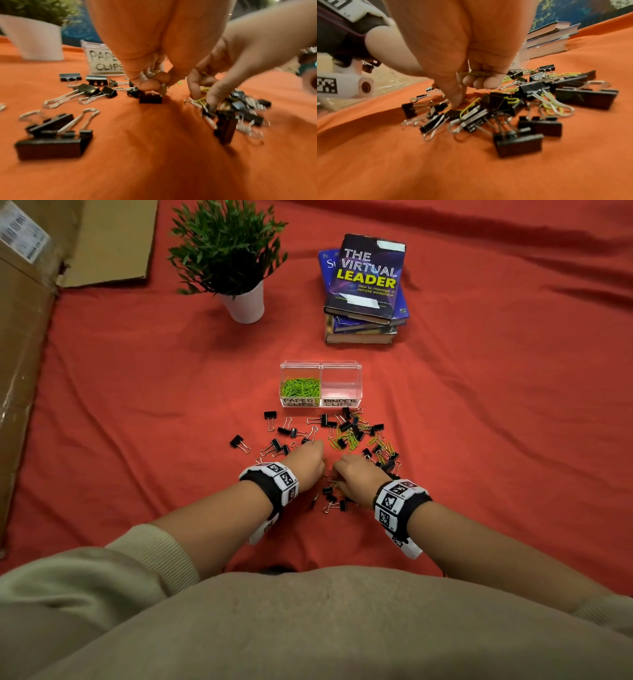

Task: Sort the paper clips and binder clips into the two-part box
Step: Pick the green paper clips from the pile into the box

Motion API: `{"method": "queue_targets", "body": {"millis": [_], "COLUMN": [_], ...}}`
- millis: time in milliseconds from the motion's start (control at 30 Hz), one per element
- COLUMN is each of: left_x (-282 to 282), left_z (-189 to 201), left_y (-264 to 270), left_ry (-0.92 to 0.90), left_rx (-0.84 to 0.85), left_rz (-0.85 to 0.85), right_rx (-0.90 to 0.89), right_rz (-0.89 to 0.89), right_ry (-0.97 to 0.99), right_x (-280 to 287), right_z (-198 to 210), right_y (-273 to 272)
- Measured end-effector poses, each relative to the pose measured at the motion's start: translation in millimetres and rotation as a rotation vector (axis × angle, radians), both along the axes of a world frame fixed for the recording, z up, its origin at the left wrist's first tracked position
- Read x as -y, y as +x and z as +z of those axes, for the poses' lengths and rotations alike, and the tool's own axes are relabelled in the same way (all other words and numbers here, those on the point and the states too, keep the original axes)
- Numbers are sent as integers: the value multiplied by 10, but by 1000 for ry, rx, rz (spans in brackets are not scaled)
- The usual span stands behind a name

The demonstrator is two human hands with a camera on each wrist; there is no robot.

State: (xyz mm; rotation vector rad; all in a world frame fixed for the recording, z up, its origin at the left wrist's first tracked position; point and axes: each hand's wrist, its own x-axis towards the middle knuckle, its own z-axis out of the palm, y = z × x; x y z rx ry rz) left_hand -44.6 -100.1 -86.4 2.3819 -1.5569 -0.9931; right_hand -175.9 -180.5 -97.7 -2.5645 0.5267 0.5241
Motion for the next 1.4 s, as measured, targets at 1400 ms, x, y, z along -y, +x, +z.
{"method": "queue_targets", "body": {"millis": [1400], "left_x": [50], "left_z": [15], "left_y": [-349], "left_ry": [76], "left_rx": [8], "left_rz": [-200], "right_rx": [59], "right_rz": [-860], "right_ry": [793], "right_x": [583], "right_z": [282], "right_y": [-499]}}
